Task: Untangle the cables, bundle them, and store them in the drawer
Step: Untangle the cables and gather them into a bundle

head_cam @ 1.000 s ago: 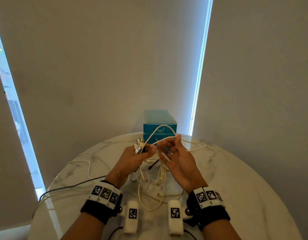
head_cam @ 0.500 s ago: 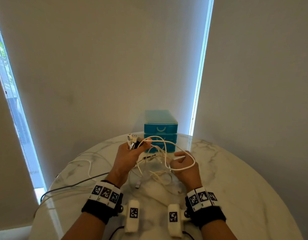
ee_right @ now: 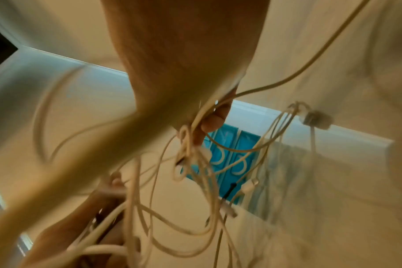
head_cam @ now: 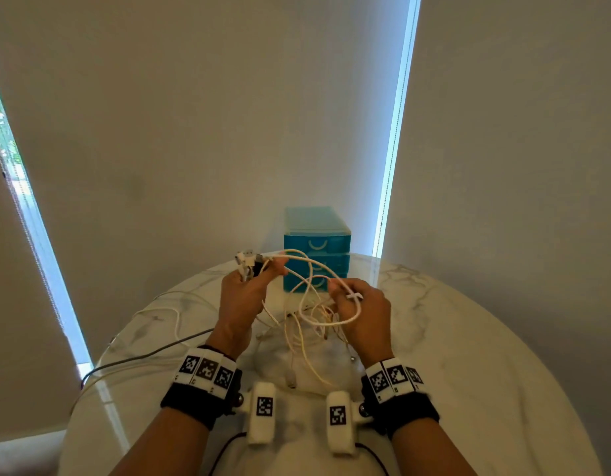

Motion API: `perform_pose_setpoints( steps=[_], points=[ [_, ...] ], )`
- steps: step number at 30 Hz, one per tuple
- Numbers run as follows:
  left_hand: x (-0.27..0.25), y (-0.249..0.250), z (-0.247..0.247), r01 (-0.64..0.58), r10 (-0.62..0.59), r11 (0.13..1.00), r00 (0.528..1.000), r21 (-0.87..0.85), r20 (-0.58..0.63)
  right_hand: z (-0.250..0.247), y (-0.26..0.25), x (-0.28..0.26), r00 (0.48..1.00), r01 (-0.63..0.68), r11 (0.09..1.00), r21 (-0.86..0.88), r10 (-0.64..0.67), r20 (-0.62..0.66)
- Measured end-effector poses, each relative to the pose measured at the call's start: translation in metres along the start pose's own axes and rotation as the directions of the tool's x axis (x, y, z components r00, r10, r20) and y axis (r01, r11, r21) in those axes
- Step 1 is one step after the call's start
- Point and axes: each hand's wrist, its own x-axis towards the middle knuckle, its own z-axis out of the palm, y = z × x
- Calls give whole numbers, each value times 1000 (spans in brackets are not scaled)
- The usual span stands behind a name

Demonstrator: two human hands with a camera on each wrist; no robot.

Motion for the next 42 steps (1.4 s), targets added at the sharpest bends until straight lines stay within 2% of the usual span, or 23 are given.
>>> perform_pose_setpoints(
  steps=[3,6,8,11,13,16,17,21,25,27,29,31,34,38,40,42],
  points=[
    [8,2,-8,-3,-19,982,994,-187,-110,-10,10,6,969,-218,974,-53,210,-130],
    [7,2,-8,-4,-18,980,994,-201,-108,-22,17,6,928,-332,942,-39,319,-194],
    [1,1,-3,-10,3,991,999,-135,-50,-22,11,5,955,-274,956,-106,258,-144],
    [-8,4,4,-34,37,998,998,-51,59,-15,-6,5,997,-77,992,-104,77,-2],
    [-11,7,7,-62,67,997,992,-47,105,-6,-14,1,988,-10,996,-84,23,154],
    [-13,9,6,-92,99,994,982,-52,161,6,-19,-8,944,6,991,-131,37,328],
    [-13,10,6,-100,108,994,979,-54,175,8,-19,-10,946,-2,991,-134,45,322],
    [-10,7,2,-57,85,990,968,-127,235,3,-20,-7,986,-42,995,-90,55,156],
    [-14,10,4,-60,82,995,940,-76,332,6,-18,-11,987,16,993,-113,3,160],
    [-13,12,5,-58,72,997,929,-50,363,4,-23,-8,999,31,999,-34,-30,12],
    [-11,9,5,-4,-2,1000,925,17,381,-3,-31,-4,991,18,997,80,-7,-132],
    [-12,7,4,70,-128,984,919,167,373,-6,-34,-3,993,3,997,82,7,-115],
    [-13,4,4,55,-178,951,904,305,390,-3,-26,-6,999,-34,999,-3,34,-2],
    [-15,9,4,-1,-186,925,870,380,456,-6,-27,-4,998,-57,998,18,57,-5],
    [-13,9,2,-9,-198,902,880,431,432,-9,-30,-4,998,-54,998,26,54,-19],
    [-10,5,-1,-19,-198,866,905,500,376,-10,-31,-3,994,-43,997,61,48,-96]
  ],
)
